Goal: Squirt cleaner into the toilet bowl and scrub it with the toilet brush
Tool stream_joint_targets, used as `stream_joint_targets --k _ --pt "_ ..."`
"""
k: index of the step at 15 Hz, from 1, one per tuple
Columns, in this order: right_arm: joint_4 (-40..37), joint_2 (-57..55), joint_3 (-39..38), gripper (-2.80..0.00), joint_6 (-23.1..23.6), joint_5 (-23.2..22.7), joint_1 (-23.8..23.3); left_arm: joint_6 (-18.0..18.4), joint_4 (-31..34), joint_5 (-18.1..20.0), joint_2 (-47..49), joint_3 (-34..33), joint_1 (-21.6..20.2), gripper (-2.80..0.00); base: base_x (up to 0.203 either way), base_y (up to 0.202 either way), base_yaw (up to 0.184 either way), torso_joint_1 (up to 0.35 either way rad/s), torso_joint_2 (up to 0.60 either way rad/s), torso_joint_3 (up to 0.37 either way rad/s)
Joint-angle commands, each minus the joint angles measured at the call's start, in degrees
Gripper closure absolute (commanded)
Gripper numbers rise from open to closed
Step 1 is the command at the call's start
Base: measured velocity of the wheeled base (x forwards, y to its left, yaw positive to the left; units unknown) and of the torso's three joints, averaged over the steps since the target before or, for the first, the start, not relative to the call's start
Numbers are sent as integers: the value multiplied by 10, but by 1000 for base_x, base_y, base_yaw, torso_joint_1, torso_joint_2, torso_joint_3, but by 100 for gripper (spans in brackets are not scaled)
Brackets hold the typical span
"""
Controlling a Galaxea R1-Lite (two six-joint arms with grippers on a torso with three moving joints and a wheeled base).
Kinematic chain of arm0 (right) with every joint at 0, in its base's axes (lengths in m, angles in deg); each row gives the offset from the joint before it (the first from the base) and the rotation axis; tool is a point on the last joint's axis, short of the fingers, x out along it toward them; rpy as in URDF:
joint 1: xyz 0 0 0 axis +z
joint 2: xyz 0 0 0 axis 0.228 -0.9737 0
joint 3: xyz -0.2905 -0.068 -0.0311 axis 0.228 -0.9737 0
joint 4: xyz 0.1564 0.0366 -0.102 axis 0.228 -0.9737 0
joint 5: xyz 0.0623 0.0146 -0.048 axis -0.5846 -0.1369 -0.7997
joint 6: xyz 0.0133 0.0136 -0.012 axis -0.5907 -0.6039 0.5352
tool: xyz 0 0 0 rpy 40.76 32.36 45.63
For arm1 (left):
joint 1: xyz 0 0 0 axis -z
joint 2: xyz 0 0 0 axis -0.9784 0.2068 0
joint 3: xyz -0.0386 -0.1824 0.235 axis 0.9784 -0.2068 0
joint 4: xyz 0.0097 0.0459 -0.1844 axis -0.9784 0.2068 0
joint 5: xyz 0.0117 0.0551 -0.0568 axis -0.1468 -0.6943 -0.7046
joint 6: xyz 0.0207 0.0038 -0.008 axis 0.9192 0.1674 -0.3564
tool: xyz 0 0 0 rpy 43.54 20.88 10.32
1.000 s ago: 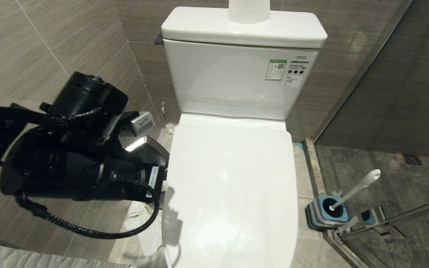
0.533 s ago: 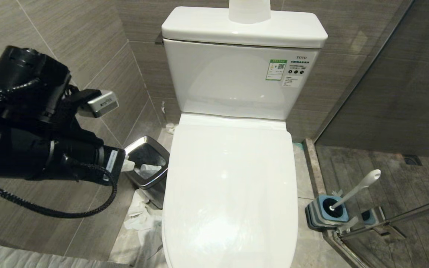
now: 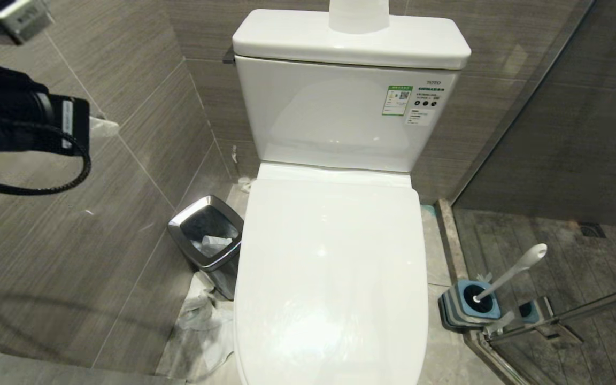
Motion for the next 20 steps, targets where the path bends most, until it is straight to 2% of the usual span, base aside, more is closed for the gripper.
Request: stream_joint_targets --k 1,3,8,10,12,13,17,20 --pt "1 0 -14 0 0 0 0 -2 -12 0 -63 2 -12 0 0 0 0 0 0 0" --pt "1 0 -14 0 0 0 0 -4 -17 0 -125 -8 -15 0 0 0 0 0 0 0" --pt "1 0 -14 0 0 0 0 22 -67 9 -271 -64 -17 0 0 0 0 0 0 0" --pt "1 0 -14 0 0 0 0 32 -75 26 -307 -59 -44 0 0 0 0 0 0 0" --pt "1 0 -14 0 0 -1 0 32 -76 62 -337 -44 -79 0 0 0 0 0 0 0" --pt "1 0 -14 0 0 -1 0 32 -74 67 -357 -43 -83 0 0 0 0 0 0 0" --pt "1 0 -14 0 0 0 0 33 -49 71 -491 -106 -94 0 0 0 0 0 0 0" --pt "1 0 -14 0 0 -1 0 32 26 72 -608 -166 -102 0 0 0 0 0 0 0"
